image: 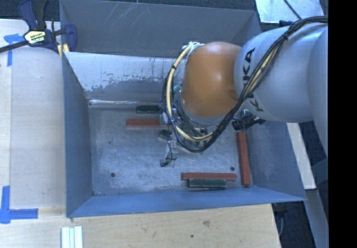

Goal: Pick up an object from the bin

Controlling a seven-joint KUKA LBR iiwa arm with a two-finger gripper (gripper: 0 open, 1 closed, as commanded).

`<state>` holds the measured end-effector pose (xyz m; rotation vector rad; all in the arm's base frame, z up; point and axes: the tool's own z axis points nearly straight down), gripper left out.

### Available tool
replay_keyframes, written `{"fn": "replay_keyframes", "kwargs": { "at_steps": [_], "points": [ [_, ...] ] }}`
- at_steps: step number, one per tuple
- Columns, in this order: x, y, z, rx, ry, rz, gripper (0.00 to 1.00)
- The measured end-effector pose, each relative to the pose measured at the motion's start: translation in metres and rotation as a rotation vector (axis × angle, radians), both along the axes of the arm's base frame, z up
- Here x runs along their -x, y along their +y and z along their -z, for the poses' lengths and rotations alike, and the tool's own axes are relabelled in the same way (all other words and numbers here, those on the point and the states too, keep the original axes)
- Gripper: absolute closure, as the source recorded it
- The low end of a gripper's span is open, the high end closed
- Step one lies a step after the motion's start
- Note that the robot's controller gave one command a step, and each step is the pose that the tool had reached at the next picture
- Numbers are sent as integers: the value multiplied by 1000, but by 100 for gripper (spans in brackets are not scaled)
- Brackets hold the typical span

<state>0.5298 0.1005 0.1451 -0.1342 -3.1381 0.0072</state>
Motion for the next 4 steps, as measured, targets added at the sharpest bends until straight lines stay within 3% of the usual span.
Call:
{"fn": "replay_keyframes", "kwargs": {
  "at_steps": [1, 2, 3, 4],
  "points": [
    [-52, -3, 76, -6, -8, 147, 0],
    [-52, -3, 73, -6, -9, 149, 100],
    [-23, -15, -30, -6, -11, 173, 100],
    [15, -53, -79, -4, -8, 155, 100]
  ]
}}
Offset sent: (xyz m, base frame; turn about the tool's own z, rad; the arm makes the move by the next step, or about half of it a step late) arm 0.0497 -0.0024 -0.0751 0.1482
